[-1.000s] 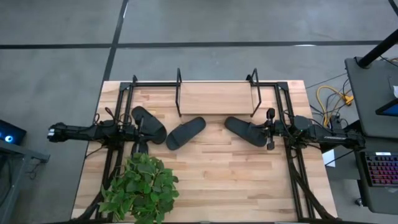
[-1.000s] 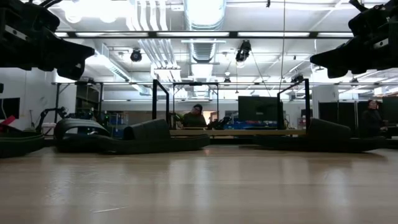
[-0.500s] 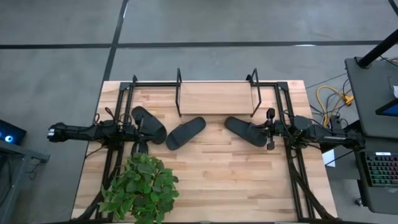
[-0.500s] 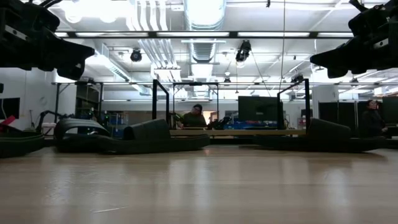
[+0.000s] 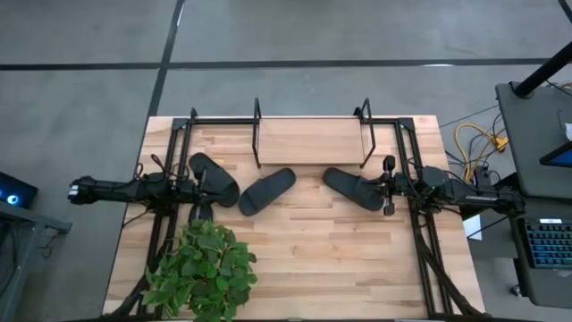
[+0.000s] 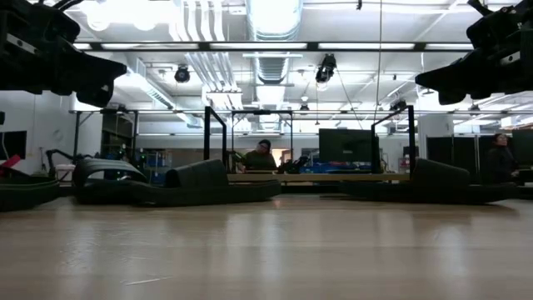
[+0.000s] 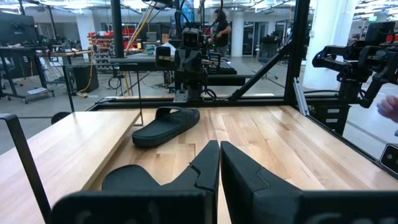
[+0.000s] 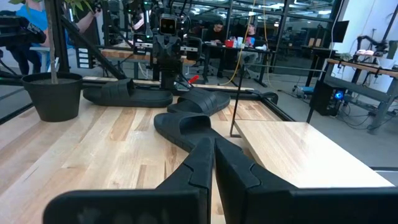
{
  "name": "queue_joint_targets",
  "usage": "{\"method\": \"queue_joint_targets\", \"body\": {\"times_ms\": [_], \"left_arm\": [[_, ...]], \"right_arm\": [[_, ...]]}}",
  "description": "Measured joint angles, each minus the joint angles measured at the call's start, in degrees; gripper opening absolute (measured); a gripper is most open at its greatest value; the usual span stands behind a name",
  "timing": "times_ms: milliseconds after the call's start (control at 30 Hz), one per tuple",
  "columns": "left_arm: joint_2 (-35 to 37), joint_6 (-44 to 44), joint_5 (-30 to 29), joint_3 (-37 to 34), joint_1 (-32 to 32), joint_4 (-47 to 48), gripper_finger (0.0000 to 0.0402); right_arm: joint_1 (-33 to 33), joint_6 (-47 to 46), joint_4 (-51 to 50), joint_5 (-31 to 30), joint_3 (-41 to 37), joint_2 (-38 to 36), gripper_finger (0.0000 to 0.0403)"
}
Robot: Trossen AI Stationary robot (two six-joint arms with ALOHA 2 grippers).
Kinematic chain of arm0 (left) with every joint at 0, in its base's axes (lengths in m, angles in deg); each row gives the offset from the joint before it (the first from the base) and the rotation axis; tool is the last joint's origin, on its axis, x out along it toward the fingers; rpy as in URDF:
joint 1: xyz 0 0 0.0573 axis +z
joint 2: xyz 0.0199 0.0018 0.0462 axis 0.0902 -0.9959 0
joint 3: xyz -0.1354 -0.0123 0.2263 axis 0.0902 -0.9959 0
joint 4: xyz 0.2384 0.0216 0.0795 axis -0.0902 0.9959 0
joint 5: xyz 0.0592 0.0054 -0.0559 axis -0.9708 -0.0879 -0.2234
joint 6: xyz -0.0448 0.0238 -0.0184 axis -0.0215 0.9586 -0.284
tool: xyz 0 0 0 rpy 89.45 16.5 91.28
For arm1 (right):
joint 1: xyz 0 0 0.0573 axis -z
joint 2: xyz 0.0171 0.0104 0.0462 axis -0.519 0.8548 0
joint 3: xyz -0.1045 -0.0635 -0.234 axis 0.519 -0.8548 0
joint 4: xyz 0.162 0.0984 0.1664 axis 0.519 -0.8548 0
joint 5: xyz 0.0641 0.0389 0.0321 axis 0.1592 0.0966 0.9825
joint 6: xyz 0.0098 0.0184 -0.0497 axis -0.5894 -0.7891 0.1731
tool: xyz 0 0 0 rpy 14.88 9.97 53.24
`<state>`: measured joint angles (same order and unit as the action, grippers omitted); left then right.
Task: Pick and place slides into the shelf
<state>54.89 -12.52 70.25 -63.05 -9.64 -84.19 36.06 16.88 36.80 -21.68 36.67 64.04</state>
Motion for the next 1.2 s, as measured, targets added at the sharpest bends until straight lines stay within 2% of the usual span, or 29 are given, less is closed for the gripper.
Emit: {"method": "queue_joint_targets", "body": {"times_ms": [933,1200], "left_arm": [[0.0,0.0,0.0,0.0,0.0,-0.1,0.0000],[0.0,0.2,-0.8,0.0,0.0,-2.0,0.0000]], "right_arm": [[0.0,0.0,0.1,0.0,0.0,0.0,0.0008],[0.0,-0.3,3.6,0.1,0.0,0.0,0.0008]]}}
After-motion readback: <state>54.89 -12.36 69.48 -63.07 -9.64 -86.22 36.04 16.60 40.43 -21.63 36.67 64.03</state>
